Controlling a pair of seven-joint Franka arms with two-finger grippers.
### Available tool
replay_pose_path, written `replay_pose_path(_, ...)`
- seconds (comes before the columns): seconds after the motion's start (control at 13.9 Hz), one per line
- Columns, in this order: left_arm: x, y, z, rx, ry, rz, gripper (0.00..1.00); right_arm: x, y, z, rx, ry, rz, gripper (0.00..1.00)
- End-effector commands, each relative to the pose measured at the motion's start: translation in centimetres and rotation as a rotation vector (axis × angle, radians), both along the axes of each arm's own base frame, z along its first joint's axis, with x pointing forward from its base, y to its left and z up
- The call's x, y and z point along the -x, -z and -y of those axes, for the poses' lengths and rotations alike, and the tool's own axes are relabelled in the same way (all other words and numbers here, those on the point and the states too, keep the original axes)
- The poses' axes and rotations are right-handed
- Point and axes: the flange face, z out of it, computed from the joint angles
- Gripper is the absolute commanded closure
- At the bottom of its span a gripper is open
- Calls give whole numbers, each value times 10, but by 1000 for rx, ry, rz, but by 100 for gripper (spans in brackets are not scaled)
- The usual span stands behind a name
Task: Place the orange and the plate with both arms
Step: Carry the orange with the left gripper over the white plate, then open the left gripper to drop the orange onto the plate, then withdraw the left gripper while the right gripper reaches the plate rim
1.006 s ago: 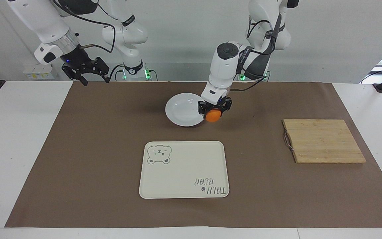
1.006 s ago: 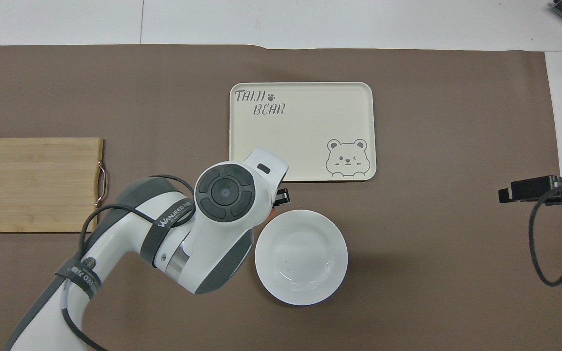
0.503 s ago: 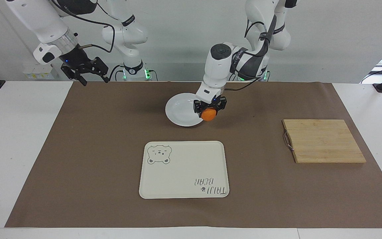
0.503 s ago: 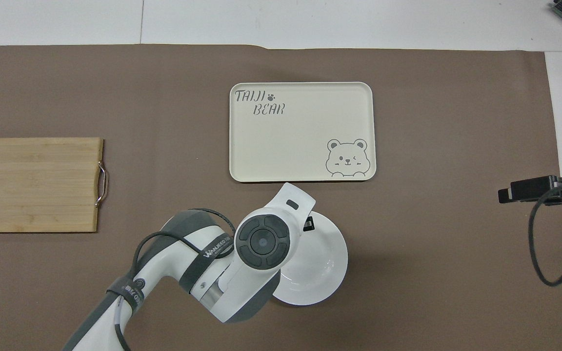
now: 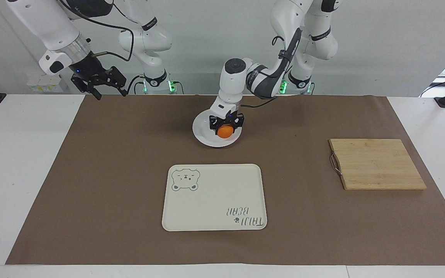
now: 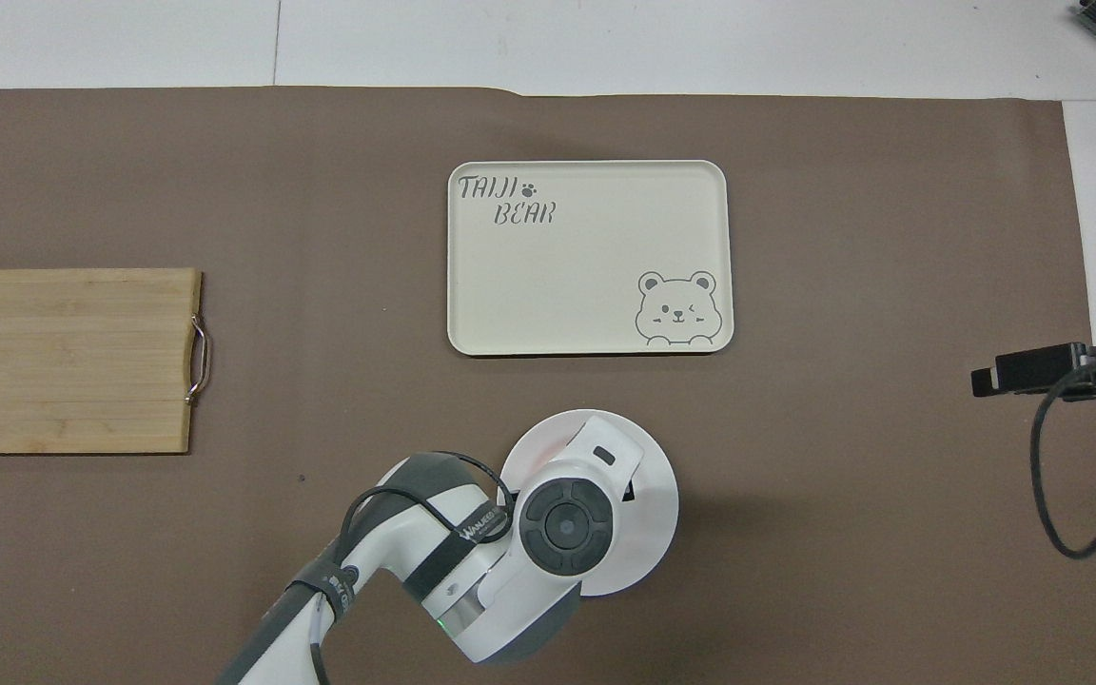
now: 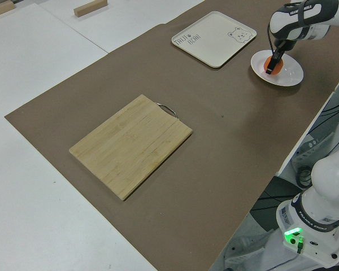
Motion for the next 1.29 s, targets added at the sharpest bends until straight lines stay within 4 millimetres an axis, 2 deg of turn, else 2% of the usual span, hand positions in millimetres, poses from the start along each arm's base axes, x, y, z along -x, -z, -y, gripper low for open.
replay_pose_path(0.0,5,2,1,25,-20,19,0,8,3,3,-48,-7,10,0)
replay_pose_path(0.07,0,-8,-2,35,-24,27,0,10,9,8,-99,16,0,0)
replay_pose_path(0.22,-12,-41,-12,55,-43,51,0,11,9,13,-127,35,6,0)
replay_pose_path(0.43,-44,-82,-34,34,-69,41,0,13,25,13,-205,55,-15,0)
replay_pose_path(0.58,-76,-91,-64,11,-63,29,0,12,41,11,-244,18,-15,0)
replay_pose_path(0.79,-118,-95,-114,5,-32,38,0,6,64,-7,-305,-13,13,0)
replay_pose_path(0.93,-149,-102,-155,6,-17,53,0,3,96,-22,-422,3,9,0)
replay_pose_path(1.08,-173,-111,-194,-8,21,41,0,4,131,-25,-494,-8,27,0)
replay_pose_path(1.22,-195,-123,-233,-12,38,41,0,3,156,-29,-552,3,17,0)
